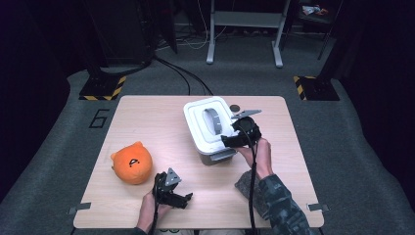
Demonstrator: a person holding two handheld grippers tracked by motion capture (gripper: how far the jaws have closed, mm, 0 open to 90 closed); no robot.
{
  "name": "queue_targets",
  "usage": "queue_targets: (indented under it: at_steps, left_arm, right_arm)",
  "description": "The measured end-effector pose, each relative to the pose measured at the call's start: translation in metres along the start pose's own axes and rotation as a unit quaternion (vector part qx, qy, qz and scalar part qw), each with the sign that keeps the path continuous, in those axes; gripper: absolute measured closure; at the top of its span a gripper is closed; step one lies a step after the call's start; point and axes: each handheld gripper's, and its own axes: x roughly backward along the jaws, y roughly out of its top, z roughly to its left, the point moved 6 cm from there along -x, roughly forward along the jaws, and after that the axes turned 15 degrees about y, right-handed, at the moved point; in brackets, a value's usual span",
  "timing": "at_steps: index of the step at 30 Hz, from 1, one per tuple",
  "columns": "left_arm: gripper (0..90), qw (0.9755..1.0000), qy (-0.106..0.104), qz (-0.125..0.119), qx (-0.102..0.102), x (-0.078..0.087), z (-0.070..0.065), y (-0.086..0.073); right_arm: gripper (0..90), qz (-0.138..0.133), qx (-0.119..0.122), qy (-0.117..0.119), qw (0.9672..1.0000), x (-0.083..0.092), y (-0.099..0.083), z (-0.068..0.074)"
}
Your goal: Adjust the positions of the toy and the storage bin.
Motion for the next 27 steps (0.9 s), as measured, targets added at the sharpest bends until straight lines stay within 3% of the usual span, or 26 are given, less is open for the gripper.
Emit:
queue_targets:
  at_steps: [10, 21, 27]
  left_arm:
    - [0.4, 1.0, 0.001, 0.0, 0.001, 0.0, 0.0, 0.0]
    - [0.4, 1.0, 0.001, 0.0, 0.002, 0.0, 0.0, 0.0]
    - [0.4, 1.0, 0.001, 0.0, 0.002, 0.0, 0.0, 0.0]
  right_arm:
    - [37.1, 0.009, 0.018, 0.007, 0.9998, -0.032, 0.025, 0.011]
    - [57.8, 0.013, -0.005, -0.018, 0.9997, -0.05, 0.034, 0.005]
    - [60.1, 0.006, -0.015, -0.015, 0.9998, -0.05, 0.034, 0.002]
